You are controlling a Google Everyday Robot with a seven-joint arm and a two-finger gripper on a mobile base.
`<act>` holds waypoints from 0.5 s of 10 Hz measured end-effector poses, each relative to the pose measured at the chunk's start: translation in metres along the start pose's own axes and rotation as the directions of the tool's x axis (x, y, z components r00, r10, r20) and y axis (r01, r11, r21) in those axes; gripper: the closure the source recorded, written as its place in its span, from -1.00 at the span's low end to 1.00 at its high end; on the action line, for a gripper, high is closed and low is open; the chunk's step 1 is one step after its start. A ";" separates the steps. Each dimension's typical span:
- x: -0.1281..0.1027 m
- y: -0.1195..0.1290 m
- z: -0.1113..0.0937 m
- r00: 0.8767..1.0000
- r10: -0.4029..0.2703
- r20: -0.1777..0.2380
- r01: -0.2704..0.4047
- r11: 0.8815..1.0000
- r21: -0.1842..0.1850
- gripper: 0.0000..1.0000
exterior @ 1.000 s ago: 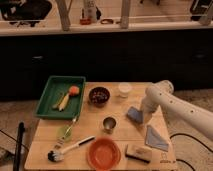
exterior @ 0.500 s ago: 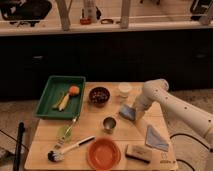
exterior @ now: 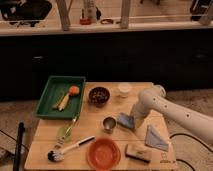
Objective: Wipe table surface with sponge
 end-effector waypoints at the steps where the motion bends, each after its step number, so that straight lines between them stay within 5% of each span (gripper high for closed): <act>1: 0.015 0.006 -0.004 1.000 0.023 -0.005 -0.023 1.000 0.003 0.99; 5: 0.082 0.017 -0.021 0.991 0.131 -0.040 -0.130 0.991 0.022 0.99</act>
